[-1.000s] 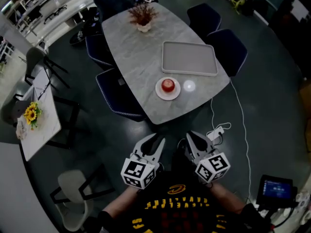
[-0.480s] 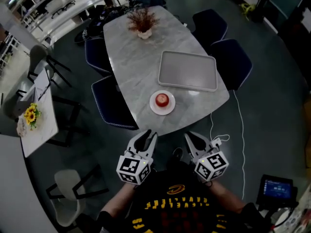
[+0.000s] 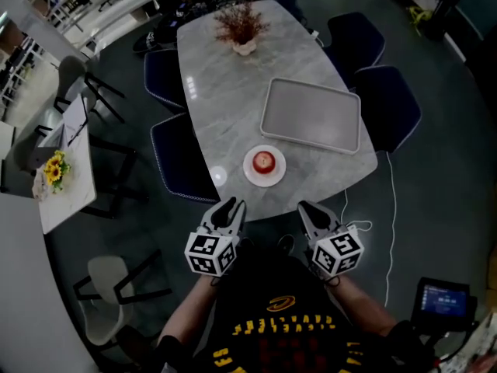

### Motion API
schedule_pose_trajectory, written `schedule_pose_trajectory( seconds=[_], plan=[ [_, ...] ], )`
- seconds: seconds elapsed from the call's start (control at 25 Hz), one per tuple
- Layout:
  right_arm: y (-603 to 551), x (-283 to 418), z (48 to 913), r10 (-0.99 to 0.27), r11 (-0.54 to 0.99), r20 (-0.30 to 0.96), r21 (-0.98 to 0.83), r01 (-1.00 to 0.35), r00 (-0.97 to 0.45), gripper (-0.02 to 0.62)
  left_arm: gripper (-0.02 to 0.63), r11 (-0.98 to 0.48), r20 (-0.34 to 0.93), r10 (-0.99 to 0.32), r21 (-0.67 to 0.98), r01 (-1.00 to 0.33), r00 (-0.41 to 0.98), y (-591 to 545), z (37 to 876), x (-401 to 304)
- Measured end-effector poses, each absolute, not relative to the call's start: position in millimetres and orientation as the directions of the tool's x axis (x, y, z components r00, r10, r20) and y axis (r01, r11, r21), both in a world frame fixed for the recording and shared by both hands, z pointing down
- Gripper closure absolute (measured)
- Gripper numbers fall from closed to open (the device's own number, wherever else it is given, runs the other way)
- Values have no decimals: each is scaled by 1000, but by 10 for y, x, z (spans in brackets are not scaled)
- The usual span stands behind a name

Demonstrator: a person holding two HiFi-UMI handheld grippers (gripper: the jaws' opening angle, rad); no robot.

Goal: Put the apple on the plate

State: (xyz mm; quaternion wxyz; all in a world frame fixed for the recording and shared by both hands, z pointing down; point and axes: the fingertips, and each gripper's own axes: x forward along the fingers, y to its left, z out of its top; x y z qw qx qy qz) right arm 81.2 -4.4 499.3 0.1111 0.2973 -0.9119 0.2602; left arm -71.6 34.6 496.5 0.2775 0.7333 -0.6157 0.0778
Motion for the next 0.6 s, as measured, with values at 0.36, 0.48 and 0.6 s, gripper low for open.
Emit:
schedule_pose_trajectory(
  seconds=[0.36,0.48,0.6],
  plan=[
    [-523,611,5388,-515,639,410,-403,-656,-753,544,509,-64,539,-798,371,-926,271,-41,5497,-947],
    [-687,554,5606,-512,619,457,-392,-681,-728,535,509,-50,573,-768,393,-918,286,-216,5720,-1044],
    [-801,501,5813,-501,604,506,-377,-702,-702,535,509,-39,608,-735,404,-914,300,-342,5933,-1135]
  ],
)
